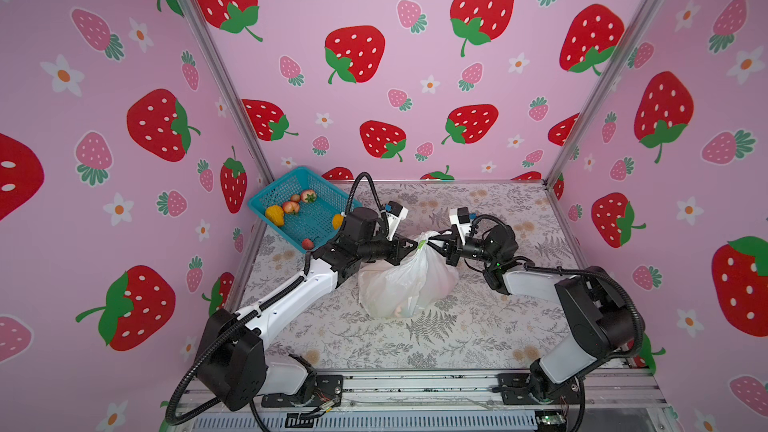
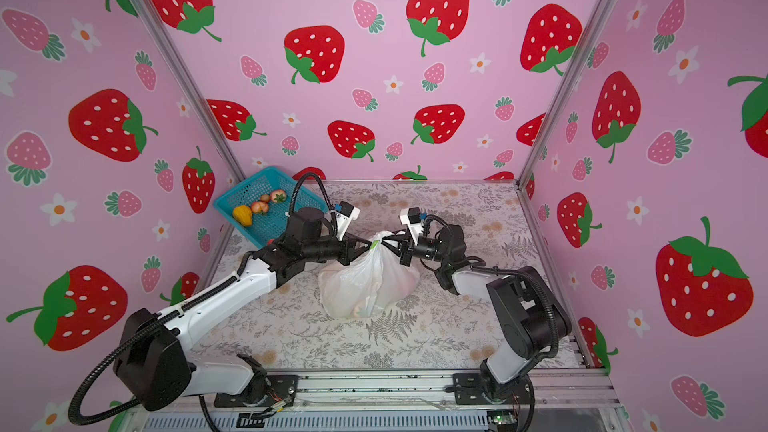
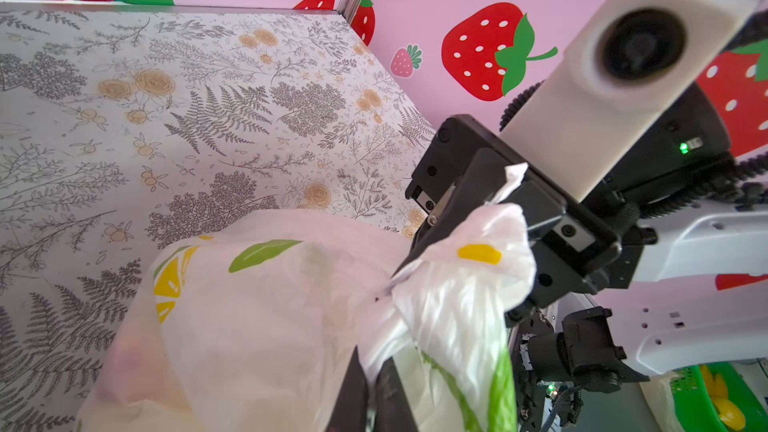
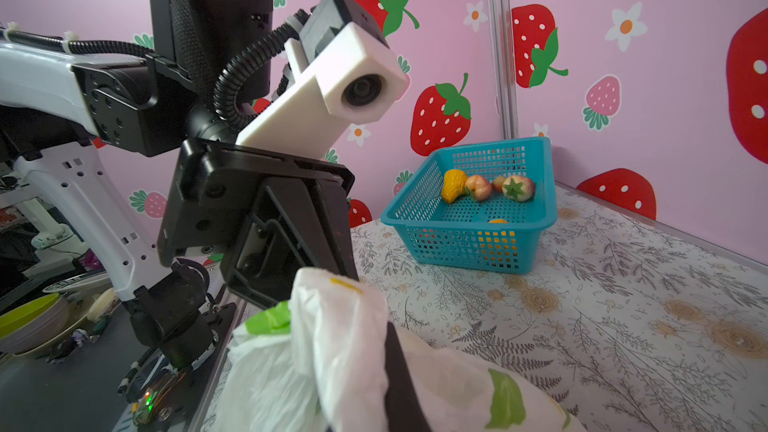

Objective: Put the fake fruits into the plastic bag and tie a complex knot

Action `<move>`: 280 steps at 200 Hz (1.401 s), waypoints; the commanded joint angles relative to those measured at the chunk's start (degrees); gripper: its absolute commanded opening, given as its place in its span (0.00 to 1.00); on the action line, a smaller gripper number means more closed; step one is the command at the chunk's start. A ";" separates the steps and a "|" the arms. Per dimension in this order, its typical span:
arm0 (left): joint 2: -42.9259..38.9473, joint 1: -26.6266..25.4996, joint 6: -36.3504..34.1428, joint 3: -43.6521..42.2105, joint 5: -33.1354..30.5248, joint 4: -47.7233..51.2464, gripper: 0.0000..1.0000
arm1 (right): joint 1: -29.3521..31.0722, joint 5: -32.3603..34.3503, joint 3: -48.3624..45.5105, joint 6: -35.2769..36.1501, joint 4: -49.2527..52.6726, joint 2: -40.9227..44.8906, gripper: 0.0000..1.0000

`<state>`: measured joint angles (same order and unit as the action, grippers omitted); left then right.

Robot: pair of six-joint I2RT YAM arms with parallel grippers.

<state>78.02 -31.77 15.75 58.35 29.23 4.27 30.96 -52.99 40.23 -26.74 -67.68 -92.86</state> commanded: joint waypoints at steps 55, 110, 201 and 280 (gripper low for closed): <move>-2.74 0.22 -4.74 5.19 -3.82 7.43 0.00 | -0.90 3.24 3.41 12.76 16.90 6.08 0.16; -2.86 0.33 -4.50 5.10 -3.75 7.51 0.00 | -1.98 10.64 0.59 21.97 33.25 15.32 0.48; -2.43 0.40 -3.54 4.85 -2.82 6.36 0.00 | -2.29 12.34 1.13 24.59 41.53 22.69 0.41; -2.70 0.44 -3.71 4.87 -3.46 6.63 0.00 | -2.23 12.32 0.21 24.02 41.53 25.22 0.07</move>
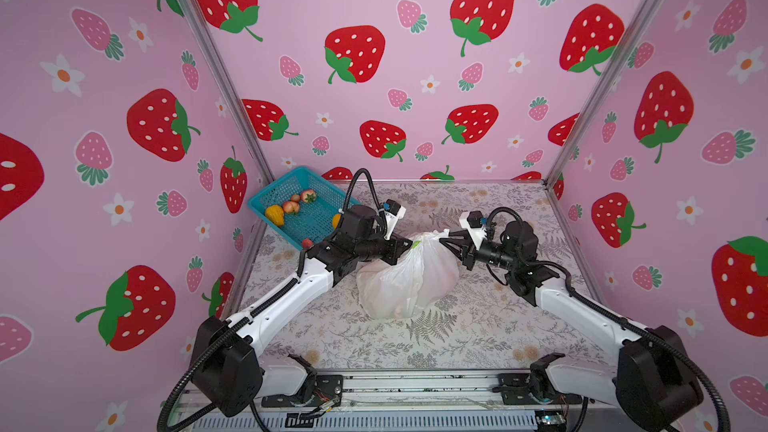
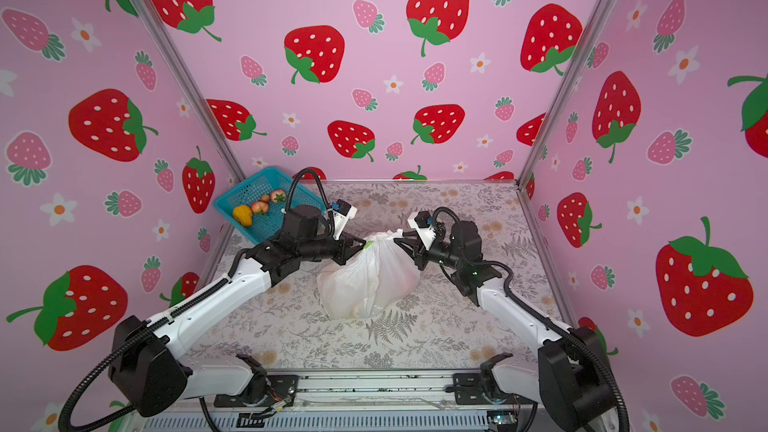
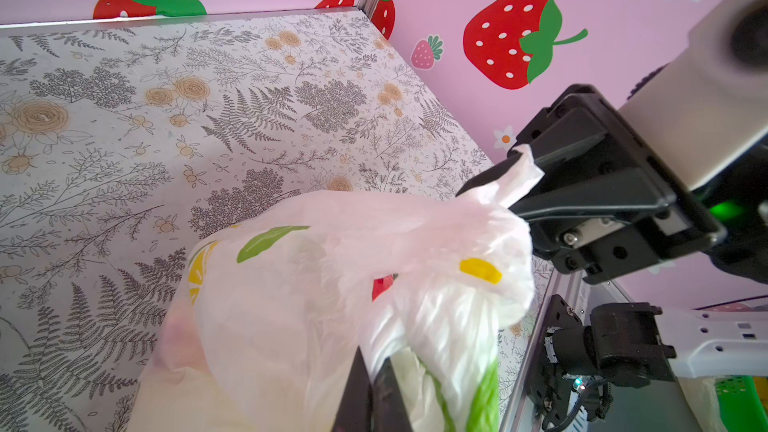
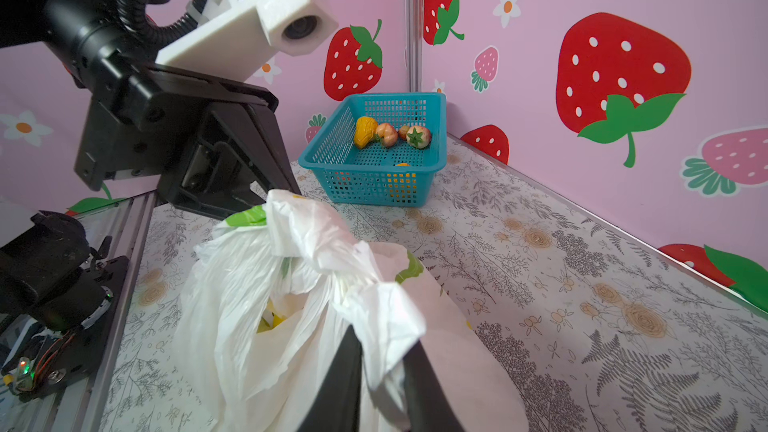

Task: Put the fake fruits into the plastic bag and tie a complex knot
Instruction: 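Pull the handle ends apart, both grippers drawing away from the bag to tighten the knot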

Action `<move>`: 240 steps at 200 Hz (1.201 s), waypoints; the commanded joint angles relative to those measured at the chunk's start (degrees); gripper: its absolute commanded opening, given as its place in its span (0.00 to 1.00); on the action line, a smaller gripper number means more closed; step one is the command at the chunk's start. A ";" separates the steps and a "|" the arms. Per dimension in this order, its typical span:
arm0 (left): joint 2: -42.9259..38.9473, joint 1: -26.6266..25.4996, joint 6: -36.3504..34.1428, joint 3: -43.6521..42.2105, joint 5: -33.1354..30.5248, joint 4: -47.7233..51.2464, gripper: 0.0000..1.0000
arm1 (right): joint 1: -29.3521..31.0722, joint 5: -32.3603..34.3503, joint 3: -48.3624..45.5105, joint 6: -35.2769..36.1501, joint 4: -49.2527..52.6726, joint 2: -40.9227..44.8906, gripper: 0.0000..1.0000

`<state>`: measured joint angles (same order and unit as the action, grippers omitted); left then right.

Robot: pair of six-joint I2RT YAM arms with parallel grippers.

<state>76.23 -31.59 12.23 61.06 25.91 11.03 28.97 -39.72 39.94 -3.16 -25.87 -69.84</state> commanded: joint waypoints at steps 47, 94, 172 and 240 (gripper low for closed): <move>-2.31 0.73 -0.14 3.10 -5.36 2.83 0.00 | -0.32 10.30 2.23 1.38 10.66 4.48 0.00; -5.42 4.00 0.95 2.44 -8.17 3.91 0.00 | -0.29 18.51 1.99 -1.54 19.03 6.38 0.00; -19.40 19.59 18.69 -20.87 -26.48 -2.15 0.00 | -10.82 32.85 -12.48 -16.96 21.22 9.14 0.00; -17.08 18.11 16.42 -21.09 -23.64 -2.14 0.00 | -11.39 40.42 -19.20 -20.77 15.11 15.85 0.00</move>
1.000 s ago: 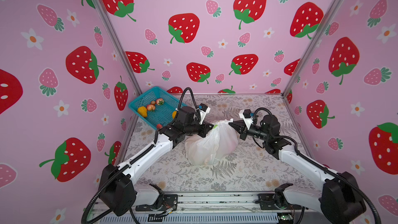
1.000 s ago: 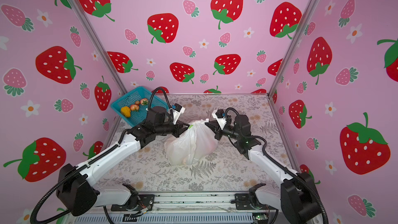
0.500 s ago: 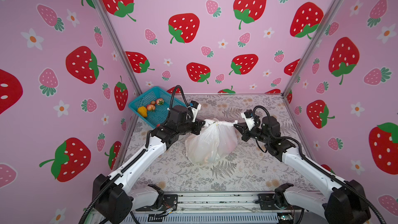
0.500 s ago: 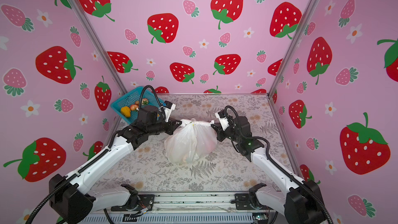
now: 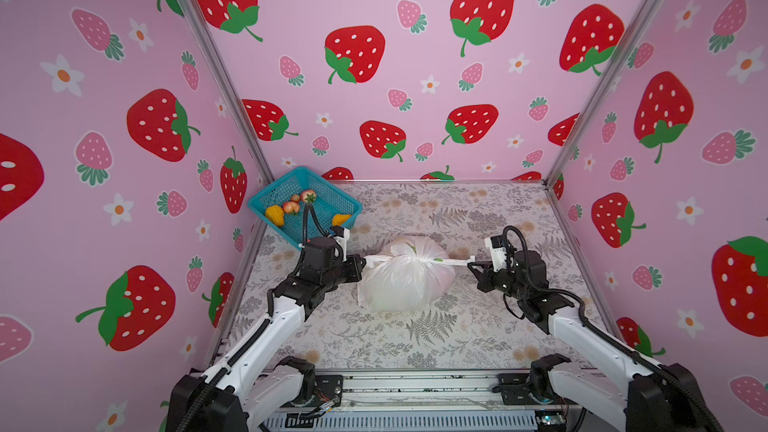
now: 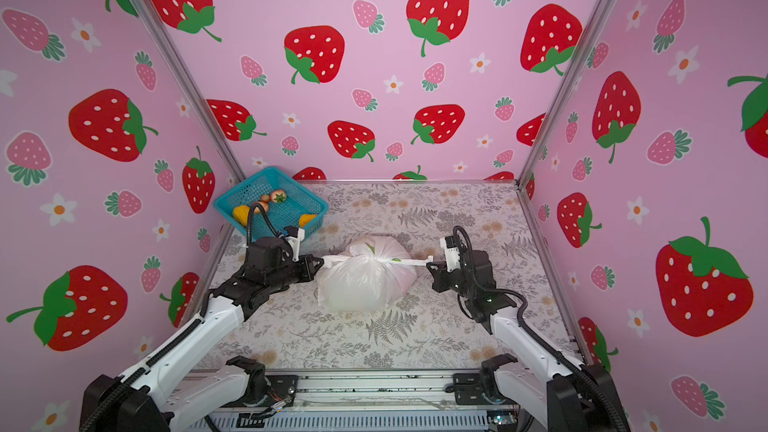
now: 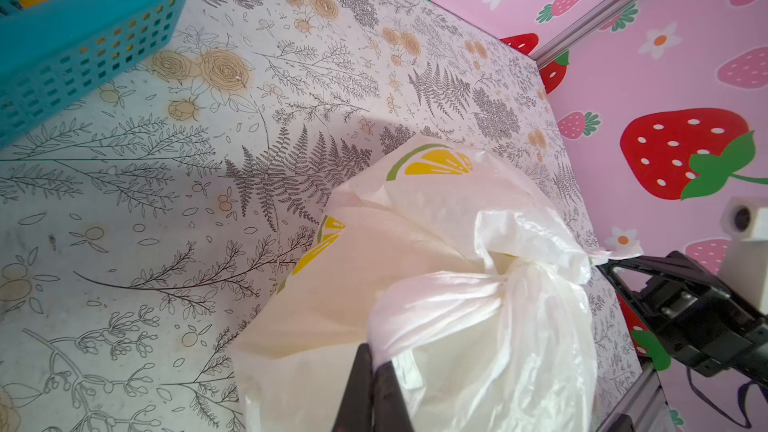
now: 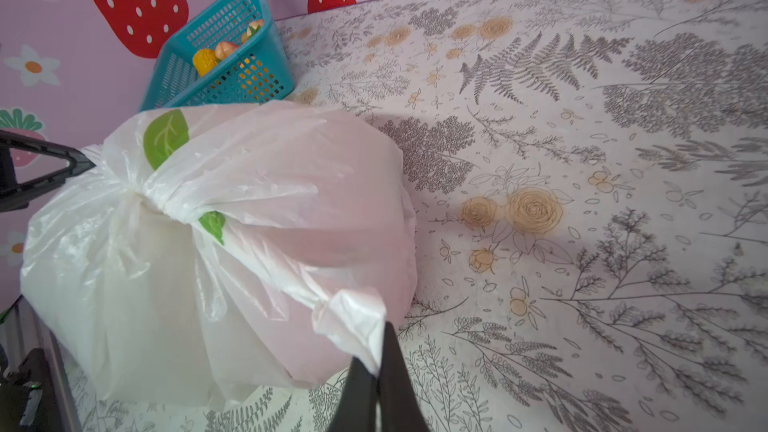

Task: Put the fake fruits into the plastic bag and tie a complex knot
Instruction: 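Pull the handle ends apart, both grippers drawing away from the bag to tighten the knot, then open both grippers and release the knotted handle ends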

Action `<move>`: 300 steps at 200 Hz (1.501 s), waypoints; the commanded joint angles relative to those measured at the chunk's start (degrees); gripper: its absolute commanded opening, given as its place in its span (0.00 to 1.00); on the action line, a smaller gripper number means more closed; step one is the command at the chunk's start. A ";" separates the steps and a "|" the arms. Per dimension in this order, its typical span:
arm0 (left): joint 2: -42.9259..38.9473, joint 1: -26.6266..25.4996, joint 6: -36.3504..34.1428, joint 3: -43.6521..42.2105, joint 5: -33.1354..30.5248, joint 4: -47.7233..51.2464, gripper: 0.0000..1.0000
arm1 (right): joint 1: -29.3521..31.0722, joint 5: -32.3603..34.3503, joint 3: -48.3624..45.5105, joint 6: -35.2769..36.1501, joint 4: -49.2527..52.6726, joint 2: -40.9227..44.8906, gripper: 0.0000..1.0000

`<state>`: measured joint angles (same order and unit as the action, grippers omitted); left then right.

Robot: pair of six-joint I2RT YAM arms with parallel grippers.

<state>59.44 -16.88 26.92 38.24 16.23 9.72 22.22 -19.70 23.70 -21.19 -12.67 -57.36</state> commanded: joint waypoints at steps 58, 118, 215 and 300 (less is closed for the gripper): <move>-0.73 2.30 4.82 3.33 2.62 -9.98 0.00 | -3.94 7.08 -5.79 -0.37 -9.72 6.81 0.00; -2.37 -0.15 -2.56 5.41 -16.12 4.37 0.00 | -4.20 29.45 -0.52 4.80 3.26 10.22 0.00; 1.32 -0.70 -2.05 3.80 -1.61 -0.66 0.40 | -3.94 6.31 -1.05 8.79 -4.06 11.16 0.33; -15.80 0.65 1.06 -7.85 -30.06 -7.57 0.93 | -4.02 39.79 1.51 4.28 -1.34 10.52 0.90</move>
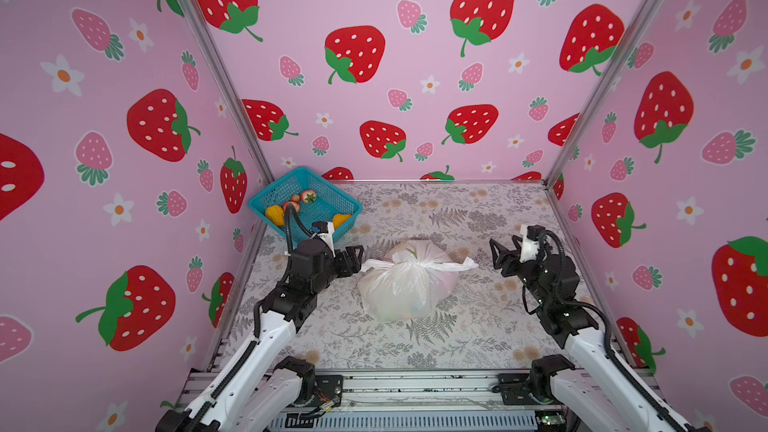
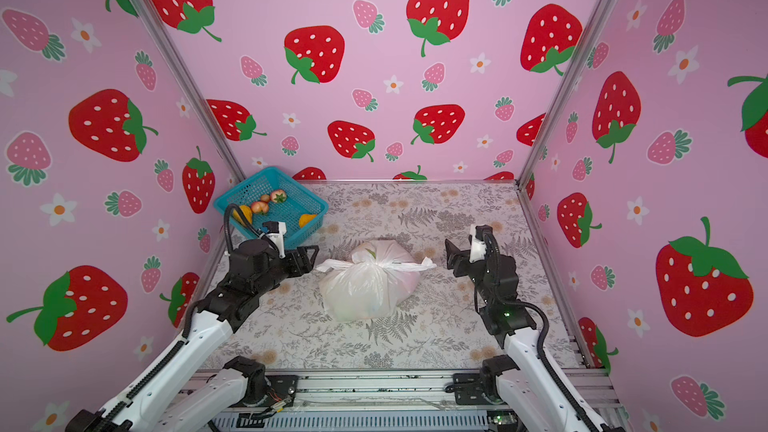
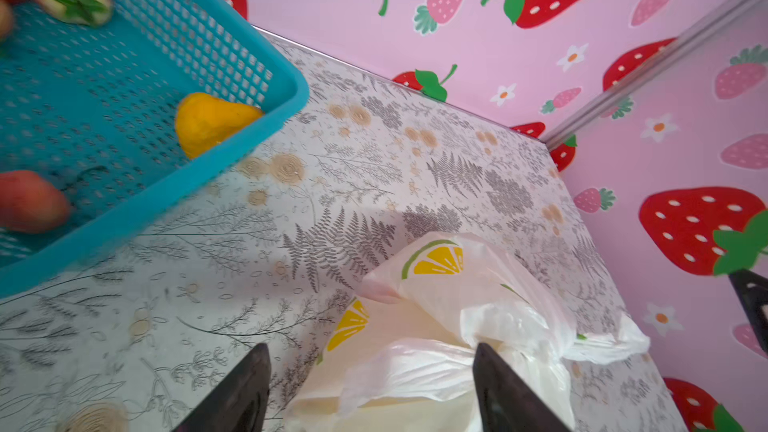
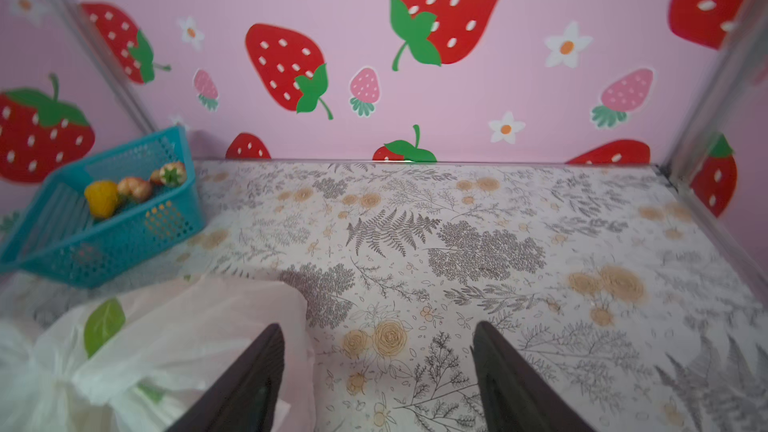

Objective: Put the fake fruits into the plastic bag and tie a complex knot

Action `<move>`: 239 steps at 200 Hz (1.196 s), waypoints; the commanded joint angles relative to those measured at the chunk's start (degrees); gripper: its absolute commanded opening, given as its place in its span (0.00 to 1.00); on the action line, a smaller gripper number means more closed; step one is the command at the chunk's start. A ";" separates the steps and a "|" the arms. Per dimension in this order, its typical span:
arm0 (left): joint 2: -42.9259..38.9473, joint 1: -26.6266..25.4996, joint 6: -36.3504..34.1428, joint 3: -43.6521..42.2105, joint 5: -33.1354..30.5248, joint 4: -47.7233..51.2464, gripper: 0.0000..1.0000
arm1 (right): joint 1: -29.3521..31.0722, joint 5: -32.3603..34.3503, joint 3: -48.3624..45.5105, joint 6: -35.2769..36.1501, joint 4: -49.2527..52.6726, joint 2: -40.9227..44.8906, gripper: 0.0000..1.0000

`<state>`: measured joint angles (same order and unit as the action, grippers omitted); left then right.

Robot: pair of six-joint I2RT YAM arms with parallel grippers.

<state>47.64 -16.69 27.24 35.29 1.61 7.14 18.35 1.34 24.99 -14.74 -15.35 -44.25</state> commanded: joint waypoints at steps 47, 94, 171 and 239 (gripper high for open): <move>-6.86 1.55 -10.95 -12.95 -37.88 -14.34 0.99 | -0.25 32.04 -4.35 -1.27 -8.79 -10.66 1.00; 7.95 7.72 -21.79 -17.91 -33.85 -32.25 0.99 | -0.34 33.89 -9.52 5.57 -26.79 -21.64 1.00; 31.20 11.43 -25.38 -12.25 -19.33 -47.58 0.99 | -2.71 27.07 -8.25 17.02 -48.96 -39.41 1.00; 40.94 14.95 -24.67 -9.92 -12.10 -52.20 0.99 | -10.59 13.24 -10.56 12.92 -58.23 -46.00 1.00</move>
<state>88.95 -2.70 2.76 22.57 -13.69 -43.07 9.15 19.90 15.57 -0.45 -67.85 -89.45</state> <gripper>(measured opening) 0.993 0.992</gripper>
